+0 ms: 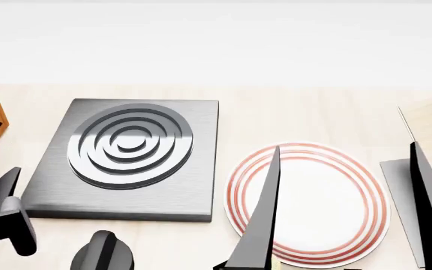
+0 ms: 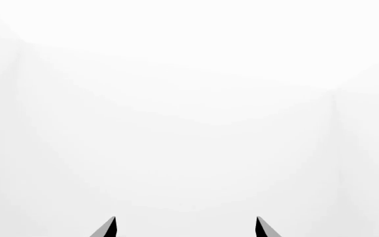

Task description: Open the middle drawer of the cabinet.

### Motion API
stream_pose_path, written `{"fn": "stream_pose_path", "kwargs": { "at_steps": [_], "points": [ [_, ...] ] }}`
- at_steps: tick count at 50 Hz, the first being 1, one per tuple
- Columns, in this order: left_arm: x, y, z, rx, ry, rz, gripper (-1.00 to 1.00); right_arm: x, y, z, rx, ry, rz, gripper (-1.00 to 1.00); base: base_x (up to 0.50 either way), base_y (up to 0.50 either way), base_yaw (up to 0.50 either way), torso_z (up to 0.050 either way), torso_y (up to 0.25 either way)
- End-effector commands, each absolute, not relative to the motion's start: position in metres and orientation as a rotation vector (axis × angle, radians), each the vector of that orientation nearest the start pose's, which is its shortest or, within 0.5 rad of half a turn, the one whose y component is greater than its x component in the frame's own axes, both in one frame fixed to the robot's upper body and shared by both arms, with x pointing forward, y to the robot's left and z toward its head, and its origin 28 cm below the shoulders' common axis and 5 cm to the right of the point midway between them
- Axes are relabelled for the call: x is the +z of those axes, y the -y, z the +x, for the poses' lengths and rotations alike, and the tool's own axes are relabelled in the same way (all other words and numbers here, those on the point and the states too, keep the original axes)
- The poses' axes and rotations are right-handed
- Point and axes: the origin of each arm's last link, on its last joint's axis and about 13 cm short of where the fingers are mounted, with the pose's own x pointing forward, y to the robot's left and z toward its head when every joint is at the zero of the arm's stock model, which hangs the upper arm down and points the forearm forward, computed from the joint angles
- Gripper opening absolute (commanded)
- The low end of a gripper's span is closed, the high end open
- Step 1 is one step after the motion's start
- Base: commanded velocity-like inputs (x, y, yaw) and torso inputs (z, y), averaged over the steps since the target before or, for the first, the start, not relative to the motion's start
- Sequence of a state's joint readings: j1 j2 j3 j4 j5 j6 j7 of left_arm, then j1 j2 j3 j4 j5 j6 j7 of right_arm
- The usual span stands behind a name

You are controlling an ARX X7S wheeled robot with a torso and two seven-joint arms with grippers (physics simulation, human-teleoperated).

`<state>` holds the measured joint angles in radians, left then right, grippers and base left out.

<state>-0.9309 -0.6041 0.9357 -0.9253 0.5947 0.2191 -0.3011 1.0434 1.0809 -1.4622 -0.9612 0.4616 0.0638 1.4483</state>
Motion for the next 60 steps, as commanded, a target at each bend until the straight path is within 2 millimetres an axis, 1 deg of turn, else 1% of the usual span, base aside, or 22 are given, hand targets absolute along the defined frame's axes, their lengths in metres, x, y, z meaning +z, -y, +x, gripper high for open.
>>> {"fn": "stream_pose_path", "kwargs": {
  "at_steps": [1, 3, 4, 9, 16, 28, 45, 54, 60],
  "points": [
    [0.095, -0.373, 0.357, -0.142, 0.117, 1.611, 1.00, 0.198, 0.097, 0.151, -0.028, 0.661, -0.151, 1.00, 0.00, 0.00, 0.00, 0.000, 0.000],
    [0.094, -0.373, 0.358, -0.137, 0.107, 1.600, 1.00, 0.197, 0.096, 0.151, -0.028, 0.660, -0.152, 1.00, 0.00, 0.00, 0.00, 0.000, 0.000],
    [0.094, -0.373, 0.359, -0.123, 0.071, 1.563, 1.00, 0.197, 0.096, 0.151, -0.028, 0.659, -0.152, 1.00, 0.00, 0.00, 0.00, 0.000, 0.000],
    [0.092, -0.374, 0.361, -0.118, 0.037, 1.533, 1.00, 0.197, 0.096, 0.151, -0.026, 0.660, -0.152, 1.00, 0.00, 0.00, 0.00, 0.000, 0.000],
    [0.088, -0.376, 0.360, -0.123, -0.006, 1.536, 1.00, 0.197, 0.096, 0.151, -0.026, 0.659, -0.152, 1.00, 0.00, 0.00, 0.00, 0.000, 0.000],
    [0.093, -0.381, 0.361, -0.085, -0.037, 1.571, 1.00, 0.196, 0.096, 0.152, -0.023, 0.655, -0.149, 1.00, 0.00, 0.00, 0.00, 0.000, 0.000],
    [0.091, -0.384, 0.359, -0.079, -0.057, 1.588, 1.00, 0.196, 0.096, 0.152, -0.020, 0.648, -0.141, 1.00, 0.00, 0.00, 0.00, 0.000, 0.000],
    [0.097, -0.389, 0.360, -0.036, -0.075, 1.603, 1.00, 0.196, 0.096, 0.152, -0.020, 0.650, -0.142, 1.00, 0.00, 0.00, 0.00, 0.000, 0.000],
    [0.098, -0.392, 0.359, -0.027, -0.088, 1.615, 1.00, 0.196, 0.096, 0.152, -0.019, 0.649, -0.142, 1.00, 0.00, 0.00, 0.00, 0.000, 0.000]
  ]
}}
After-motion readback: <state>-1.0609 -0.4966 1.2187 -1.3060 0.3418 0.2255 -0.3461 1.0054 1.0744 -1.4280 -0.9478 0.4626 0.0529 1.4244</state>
